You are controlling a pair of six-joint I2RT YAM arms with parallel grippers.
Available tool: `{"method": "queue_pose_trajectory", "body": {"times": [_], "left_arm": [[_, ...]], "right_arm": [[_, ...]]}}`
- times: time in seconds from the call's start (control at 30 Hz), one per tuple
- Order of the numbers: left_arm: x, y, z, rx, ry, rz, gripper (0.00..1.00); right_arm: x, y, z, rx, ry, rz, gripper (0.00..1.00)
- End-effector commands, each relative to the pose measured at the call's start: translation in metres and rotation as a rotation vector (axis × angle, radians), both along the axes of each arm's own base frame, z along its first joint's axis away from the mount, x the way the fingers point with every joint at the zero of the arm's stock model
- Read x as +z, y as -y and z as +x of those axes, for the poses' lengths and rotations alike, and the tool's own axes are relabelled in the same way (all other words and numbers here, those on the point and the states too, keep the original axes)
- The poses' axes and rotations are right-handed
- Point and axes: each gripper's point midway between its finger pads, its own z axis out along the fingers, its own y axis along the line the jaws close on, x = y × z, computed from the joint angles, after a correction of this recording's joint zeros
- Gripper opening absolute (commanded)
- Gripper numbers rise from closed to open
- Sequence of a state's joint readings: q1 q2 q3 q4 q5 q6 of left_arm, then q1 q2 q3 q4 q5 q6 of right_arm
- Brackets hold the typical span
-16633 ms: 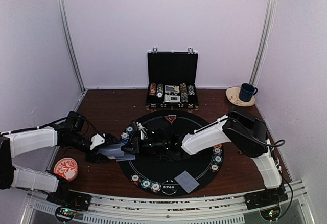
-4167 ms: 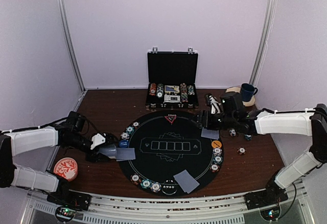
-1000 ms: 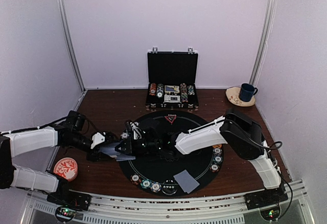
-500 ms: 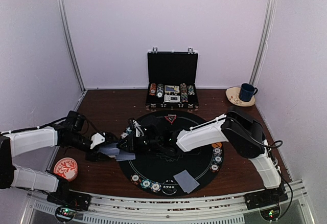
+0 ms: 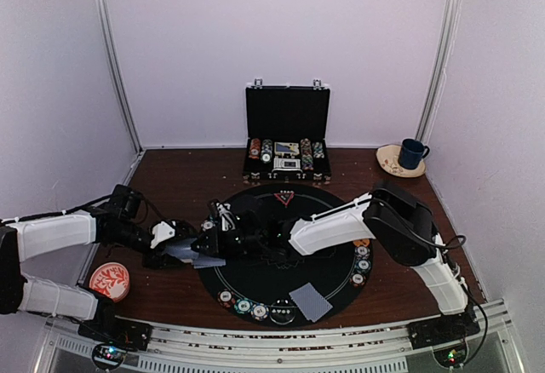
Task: Distribute texas hold em gaming equipment
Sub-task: Pick up the poker card from the face-down deck piles.
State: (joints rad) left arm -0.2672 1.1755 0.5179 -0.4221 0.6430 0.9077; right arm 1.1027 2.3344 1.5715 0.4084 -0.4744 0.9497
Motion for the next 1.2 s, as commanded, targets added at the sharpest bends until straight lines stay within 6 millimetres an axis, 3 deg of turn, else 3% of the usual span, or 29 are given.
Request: {"method": "queue_pose_trajectory", "body": {"times": [0.0, 0.23, 0.37, 0.8, 0.97, 1.17], "left_arm": [[0.002, 0.001, 0.001, -0.009, 0.006, -0.013, 0.11], [0.0, 0.001, 0.001, -0.01, 0.0, -0.009, 0.11], [0.001, 0.001, 0.001, -0.01, 0.004, -0.009, 0.11], [0.001, 0.001, 0.001, -0.009, 0.002, -0.008, 0.11], [0.001, 0.001, 0.001, -0.008, 0.002, -0.009, 0.11], [0.001, 0.001, 0.001, -0.009, 0.003, -0.01, 0.11]], "right_arm": [[0.006, -0.003, -0.005, 0.018, 0.0, 0.031, 0.16], [0.012, -0.002, -0.009, 0.036, -0.008, 0.052, 0.0], [0.015, 0.006, -0.008, 0.029, -0.008, 0.057, 0.0], [0.041, 0.059, 0.018, -0.056, 0.018, 0.098, 0.0], [0.041, 0.098, 0.048, -0.182, 0.102, -0.014, 0.0], [0.05, 0.147, 0.078, -0.348, 0.313, -0.315, 0.0]]}}
